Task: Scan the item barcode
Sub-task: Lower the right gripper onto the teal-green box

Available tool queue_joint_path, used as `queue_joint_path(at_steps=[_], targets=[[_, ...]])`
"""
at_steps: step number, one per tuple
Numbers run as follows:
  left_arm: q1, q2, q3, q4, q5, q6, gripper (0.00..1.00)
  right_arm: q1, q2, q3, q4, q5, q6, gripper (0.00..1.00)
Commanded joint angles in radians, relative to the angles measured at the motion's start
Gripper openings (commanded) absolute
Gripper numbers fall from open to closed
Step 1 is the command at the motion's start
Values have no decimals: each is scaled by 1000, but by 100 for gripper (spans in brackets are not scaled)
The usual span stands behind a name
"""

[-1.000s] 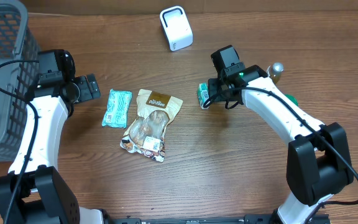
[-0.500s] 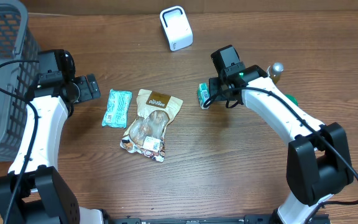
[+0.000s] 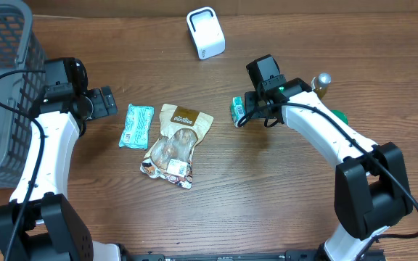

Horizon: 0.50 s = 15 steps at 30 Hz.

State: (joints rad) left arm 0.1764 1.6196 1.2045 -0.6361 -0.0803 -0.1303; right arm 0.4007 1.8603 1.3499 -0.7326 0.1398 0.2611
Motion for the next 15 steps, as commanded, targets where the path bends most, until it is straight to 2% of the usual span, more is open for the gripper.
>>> queue_joint_path(at_steps=[1, 15], targets=[[-7, -15, 19, 1, -5, 11, 99, 1, 4, -6, 6, 17, 1, 43], [-7, -15, 19, 1, -5, 11, 99, 1, 4, -6, 19, 17, 1, 43]])
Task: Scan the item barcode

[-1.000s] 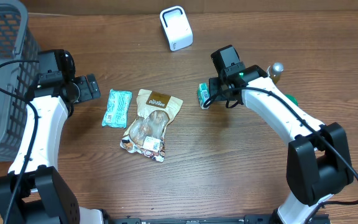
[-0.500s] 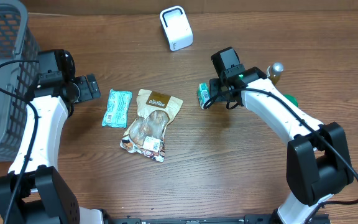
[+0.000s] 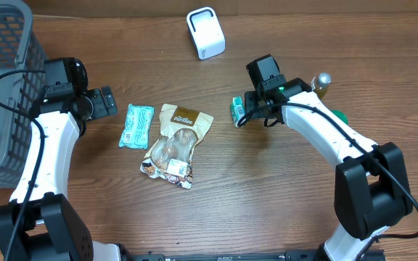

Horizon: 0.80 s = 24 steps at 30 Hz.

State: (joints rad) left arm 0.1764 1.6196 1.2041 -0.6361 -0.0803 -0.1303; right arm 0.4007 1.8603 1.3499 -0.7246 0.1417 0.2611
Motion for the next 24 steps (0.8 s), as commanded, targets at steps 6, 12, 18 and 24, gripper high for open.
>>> queue_joint_path(at_steps=[6, 12, 18, 24], targets=[[-7, -15, 19, 1, -5, 11, 100, 1, 4, -7, 17, 15, 1, 43], [-7, -15, 19, 1, -5, 11, 100, 1, 4, -7, 16, 15, 2, 43], [-7, -15, 19, 1, -5, 11, 99, 1, 4, -7, 12, 15, 1, 43], [-7, -15, 19, 1, -5, 11, 100, 1, 4, -7, 10, 15, 1, 43]])
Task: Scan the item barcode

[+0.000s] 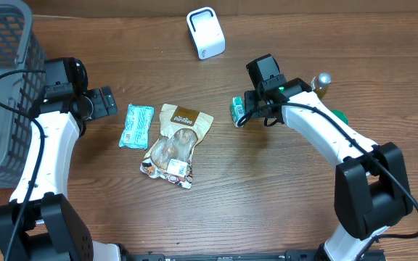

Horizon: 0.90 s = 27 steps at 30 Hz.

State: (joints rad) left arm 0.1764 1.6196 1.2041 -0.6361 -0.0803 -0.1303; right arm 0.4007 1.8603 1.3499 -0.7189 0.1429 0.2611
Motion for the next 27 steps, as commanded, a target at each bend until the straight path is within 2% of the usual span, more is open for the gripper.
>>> queue_joint_path(at_steps=[1, 27], targets=[[-7, -15, 19, 1, -5, 11, 100, 1, 4, -7, 5, 14, 1, 43], [-7, -15, 19, 1, -5, 11, 100, 1, 4, -7, 11, 14, 2, 42]])
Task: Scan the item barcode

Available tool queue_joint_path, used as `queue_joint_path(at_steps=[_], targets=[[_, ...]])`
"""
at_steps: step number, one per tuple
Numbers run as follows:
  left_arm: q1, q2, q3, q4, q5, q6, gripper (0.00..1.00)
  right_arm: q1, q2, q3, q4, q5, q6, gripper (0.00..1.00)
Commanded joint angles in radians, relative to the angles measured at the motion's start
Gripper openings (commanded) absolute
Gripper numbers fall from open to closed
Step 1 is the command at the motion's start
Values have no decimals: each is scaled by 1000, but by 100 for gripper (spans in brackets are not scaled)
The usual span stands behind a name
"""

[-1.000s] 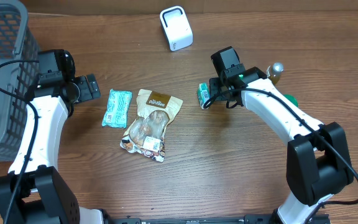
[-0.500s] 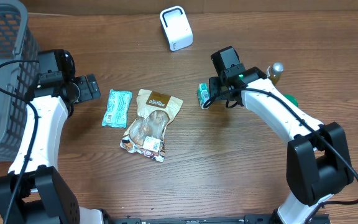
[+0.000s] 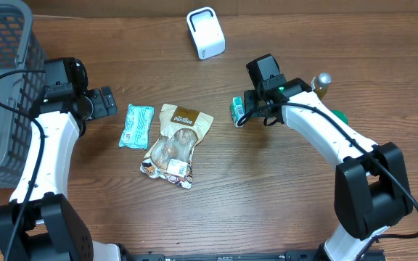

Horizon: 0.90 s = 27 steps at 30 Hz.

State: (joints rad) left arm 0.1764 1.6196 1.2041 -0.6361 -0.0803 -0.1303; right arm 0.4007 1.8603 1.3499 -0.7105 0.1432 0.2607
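Note:
A white barcode scanner [image 3: 206, 32] stands at the far middle of the table. My right gripper [image 3: 239, 112] is shut on a small green packet [image 3: 236, 110] to the right of centre, a good way short of the scanner. A brown snack pouch [image 3: 174, 143] with a barcode label lies in the middle. A teal wrapped bar [image 3: 136, 125] lies just left of it. My left gripper [image 3: 107, 101] hovers left of the teal bar, apart from it; its fingers look close together with nothing between them.
A grey mesh basket [image 3: 2, 80] fills the far left corner. A small bottle with a silver cap [image 3: 321, 83] and a green object [image 3: 337, 116] sit behind the right arm. The table is brown wood.
Across all the earlier moments my right gripper held the small green packet at the same spot right of centre, and my left gripper stayed beside the teal bar. Nothing has visibly shifted by now.

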Motion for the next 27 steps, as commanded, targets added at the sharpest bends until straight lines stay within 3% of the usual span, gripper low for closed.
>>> queue_joint_path(at_steps=[1, 5, 12, 15, 27], targets=[[-7, -15, 19, 1, -5, 11, 100, 1, 4, -7, -1, 13, 2, 42], [-7, -15, 19, 1, -5, 11, 100, 1, 4, -7, -10, 11, 3, 29], [-7, -15, 19, 1, -5, 11, 100, 1, 4, -8, -9, -24, 5, 24], [-7, -15, 19, 1, -5, 11, 100, 1, 4, -8, -8, -24, 5, 18], [-7, -15, 19, 1, -5, 11, 99, 1, 5, -19, 5, -24, 5, 20]])
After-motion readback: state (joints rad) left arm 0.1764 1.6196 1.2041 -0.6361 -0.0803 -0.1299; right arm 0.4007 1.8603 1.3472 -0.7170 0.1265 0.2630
